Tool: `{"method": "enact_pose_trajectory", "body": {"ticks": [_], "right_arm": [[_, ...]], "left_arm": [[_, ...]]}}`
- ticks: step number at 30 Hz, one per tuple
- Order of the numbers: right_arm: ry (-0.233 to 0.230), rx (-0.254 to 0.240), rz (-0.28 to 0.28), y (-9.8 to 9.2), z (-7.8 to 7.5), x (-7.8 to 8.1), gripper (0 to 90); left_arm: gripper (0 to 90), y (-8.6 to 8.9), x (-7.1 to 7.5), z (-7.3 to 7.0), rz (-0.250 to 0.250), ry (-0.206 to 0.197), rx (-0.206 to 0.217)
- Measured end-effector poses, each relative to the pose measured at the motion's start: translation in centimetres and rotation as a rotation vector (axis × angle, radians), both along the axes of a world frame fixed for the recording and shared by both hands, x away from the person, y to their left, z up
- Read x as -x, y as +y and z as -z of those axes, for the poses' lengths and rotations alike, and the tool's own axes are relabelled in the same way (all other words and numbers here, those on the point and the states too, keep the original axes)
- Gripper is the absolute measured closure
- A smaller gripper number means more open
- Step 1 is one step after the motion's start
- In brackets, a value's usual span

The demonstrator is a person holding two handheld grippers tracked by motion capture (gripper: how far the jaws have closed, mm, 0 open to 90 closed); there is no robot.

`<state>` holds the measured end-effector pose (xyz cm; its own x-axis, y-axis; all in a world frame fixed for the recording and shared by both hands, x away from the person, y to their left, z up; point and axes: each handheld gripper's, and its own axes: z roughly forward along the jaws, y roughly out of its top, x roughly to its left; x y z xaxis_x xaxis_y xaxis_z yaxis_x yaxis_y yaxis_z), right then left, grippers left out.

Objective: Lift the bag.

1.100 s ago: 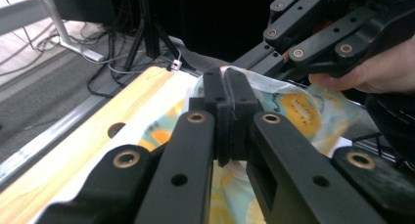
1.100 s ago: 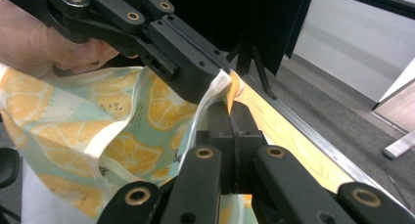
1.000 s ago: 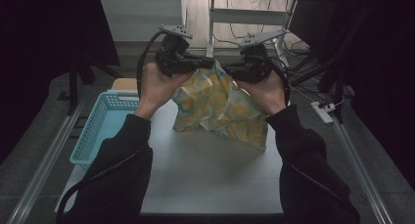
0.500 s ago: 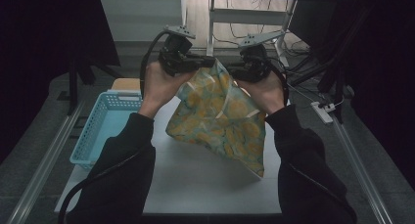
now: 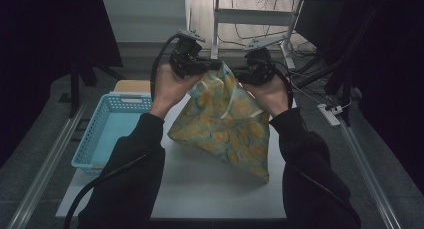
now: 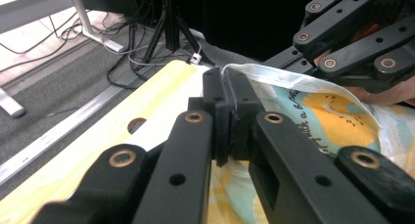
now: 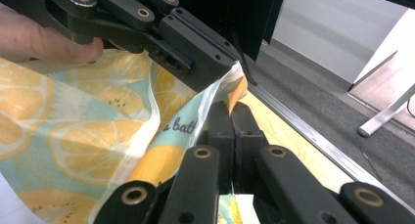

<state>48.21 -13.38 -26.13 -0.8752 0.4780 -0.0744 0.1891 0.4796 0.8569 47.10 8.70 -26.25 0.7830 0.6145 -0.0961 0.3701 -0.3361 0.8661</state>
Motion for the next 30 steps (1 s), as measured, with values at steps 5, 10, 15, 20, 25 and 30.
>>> {"method": "enact_pose_trajectory", "body": {"ticks": [5, 10, 15, 20, 25, 30], "right_arm": [[0.011, -0.021, 0.017, -0.1, 0.2, -0.1, 79.6], [0.020, -0.036, 0.026, -0.6, 0.3, -0.1, 70.8], [0.036, -0.037, 0.036, -1.2, 1.0, 0.0, 61.6], [0.052, -0.050, 0.047, -1.8, 1.9, 0.1, 52.7], [0.065, -0.061, 0.049, -2.2, 2.9, 0.3, 44.0], [0.077, -0.070, 0.053, -2.6, 3.9, 0.7, 35.3]], "left_arm": [[74.1, 0.3, -0.1, 0.1, -0.008, 0.006, 0.012], [59.4, 1.1, 0.1, 0.1, -0.007, 0.013, 0.019], [44.2, 1.8, 0.6, 1.0, -0.007, 0.004, -0.018], [31.9, 2.3, 1.2, 1.9, -0.015, -0.001, -0.043], [22.4, 2.5, 1.8, 2.9, -0.023, 0.004, -0.067], [14.7, 2.6, 2.4, 4.1, -0.017, 0.018, -0.092]]}}
